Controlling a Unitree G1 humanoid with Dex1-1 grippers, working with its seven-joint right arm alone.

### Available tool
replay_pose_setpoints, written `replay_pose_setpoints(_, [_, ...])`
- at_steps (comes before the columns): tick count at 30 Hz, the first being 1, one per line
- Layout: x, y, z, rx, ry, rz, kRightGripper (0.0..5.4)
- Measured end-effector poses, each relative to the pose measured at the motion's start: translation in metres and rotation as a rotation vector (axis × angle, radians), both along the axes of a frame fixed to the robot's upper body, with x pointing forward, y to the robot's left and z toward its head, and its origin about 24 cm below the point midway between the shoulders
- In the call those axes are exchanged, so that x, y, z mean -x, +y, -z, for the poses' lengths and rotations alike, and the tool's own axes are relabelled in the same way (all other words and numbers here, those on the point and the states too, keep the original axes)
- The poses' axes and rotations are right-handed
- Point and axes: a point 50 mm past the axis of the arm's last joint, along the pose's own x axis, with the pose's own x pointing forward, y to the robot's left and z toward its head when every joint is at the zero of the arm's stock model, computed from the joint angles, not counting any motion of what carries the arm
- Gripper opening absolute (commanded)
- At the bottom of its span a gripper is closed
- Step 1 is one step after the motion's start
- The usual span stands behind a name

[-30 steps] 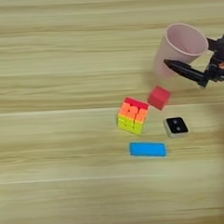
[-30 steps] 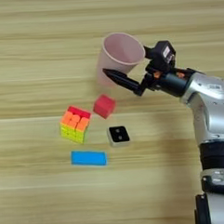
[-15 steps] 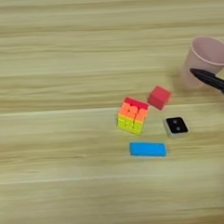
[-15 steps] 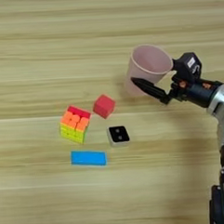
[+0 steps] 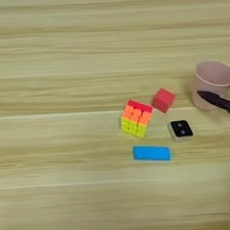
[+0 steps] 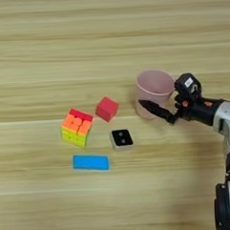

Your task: Move the objects on the table

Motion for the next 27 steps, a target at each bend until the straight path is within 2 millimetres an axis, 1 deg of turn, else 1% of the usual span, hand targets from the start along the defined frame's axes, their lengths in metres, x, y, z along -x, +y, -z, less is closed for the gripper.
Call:
replay_pose_setpoints(9, [-0.0027, -0.0002, 0.0012, 0.010, -0.002, 0.010, 4.43])
replay_pose_setpoints(10, [-0.0030, -0.0004, 0.0013, 0.008, -0.001, 0.013, 4.72])
replay_pose_setpoints(17, [-0.0024, -0.0008, 0.0061, 0.025, 0.026, 0.025, 5.32])
replay_pose_setpoints(27, [-0.0017, -0.0018, 0.0082, 0.024, 0.035, 0.037, 5.37])
